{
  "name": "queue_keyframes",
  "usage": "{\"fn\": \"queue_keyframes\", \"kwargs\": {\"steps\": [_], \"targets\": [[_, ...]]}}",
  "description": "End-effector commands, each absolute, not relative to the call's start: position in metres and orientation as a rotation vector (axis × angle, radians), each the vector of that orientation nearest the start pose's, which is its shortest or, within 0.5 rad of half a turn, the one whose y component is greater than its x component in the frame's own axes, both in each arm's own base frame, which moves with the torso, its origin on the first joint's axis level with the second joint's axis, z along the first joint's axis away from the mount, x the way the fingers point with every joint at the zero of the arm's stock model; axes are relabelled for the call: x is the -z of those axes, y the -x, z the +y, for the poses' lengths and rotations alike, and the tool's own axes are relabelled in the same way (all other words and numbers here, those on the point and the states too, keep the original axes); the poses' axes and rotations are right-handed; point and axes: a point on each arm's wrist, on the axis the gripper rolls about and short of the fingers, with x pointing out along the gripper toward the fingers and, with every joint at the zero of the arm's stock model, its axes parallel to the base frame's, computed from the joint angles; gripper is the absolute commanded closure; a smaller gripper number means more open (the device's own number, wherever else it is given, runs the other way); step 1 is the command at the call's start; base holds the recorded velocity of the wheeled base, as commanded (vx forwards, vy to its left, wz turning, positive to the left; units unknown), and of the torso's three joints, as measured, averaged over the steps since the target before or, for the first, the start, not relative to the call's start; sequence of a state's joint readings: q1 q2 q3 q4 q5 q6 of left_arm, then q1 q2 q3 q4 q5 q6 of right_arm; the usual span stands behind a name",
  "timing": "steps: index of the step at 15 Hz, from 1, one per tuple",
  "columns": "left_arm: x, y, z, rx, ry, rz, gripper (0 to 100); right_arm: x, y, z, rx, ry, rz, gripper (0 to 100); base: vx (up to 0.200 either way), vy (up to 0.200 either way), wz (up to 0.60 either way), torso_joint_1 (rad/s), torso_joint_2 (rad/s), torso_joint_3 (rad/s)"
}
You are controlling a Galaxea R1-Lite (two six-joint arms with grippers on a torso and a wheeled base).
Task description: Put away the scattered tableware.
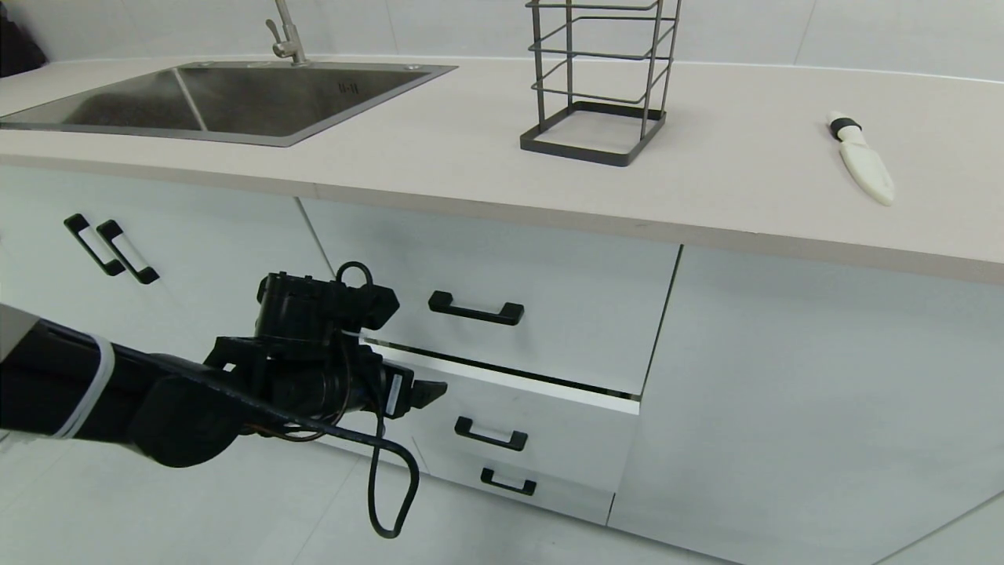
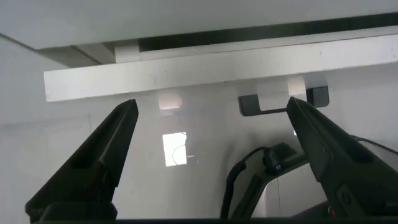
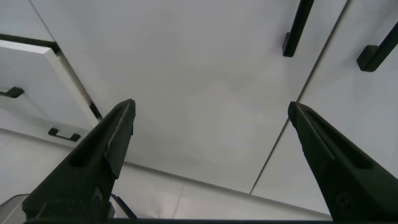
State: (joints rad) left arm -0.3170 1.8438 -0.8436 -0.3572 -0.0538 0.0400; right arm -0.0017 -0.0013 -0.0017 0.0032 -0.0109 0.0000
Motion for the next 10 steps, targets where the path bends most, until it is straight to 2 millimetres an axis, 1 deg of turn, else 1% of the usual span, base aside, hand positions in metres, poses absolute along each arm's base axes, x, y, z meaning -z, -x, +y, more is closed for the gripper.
{"fn": "queue_keyframes", "kwargs": {"steps": [1, 3, 4, 7, 8, 10], "targets": [[-0.120, -0.307, -0.102, 0.370, -0.123, 0.634, 0, -0.076, 0.023, 0.000, 0.012, 0.000, 0.002, 0, 0.000, 0.000, 0.00, 0.000, 0.00, 0.000], [-0.122, -0.312, -0.103, 0.370, -0.122, 0.617, 0, -0.076, 0.023, 0.000, 0.012, 0.000, 0.002, 0, 0.000, 0.000, 0.00, 0.000, 0.00, 0.000], [-0.122, -0.320, -0.106, 0.371, -0.120, 0.600, 0, -0.076, 0.023, 0.000, 0.012, 0.000, 0.002, 0, 0.000, 0.000, 0.00, 0.000, 0.00, 0.000], [-0.121, -0.323, -0.107, 0.371, -0.121, 0.596, 0, -0.076, 0.023, 0.000, 0.012, 0.000, 0.002, 0, 0.000, 0.000, 0.00, 0.000, 0.00, 0.000], [-0.122, -0.320, -0.106, 0.372, -0.123, 0.598, 0, -0.076, 0.023, 0.000, 0.012, 0.000, 0.002, 0, 0.000, 0.000, 0.00, 0.000, 0.00, 0.000], [-0.123, -0.302, -0.101, 0.373, -0.126, 0.611, 0, -0.076, 0.023, 0.000, 0.012, 0.000, 0.002, 0, 0.000, 0.000, 0.00, 0.000, 0.00, 0.000]]}}
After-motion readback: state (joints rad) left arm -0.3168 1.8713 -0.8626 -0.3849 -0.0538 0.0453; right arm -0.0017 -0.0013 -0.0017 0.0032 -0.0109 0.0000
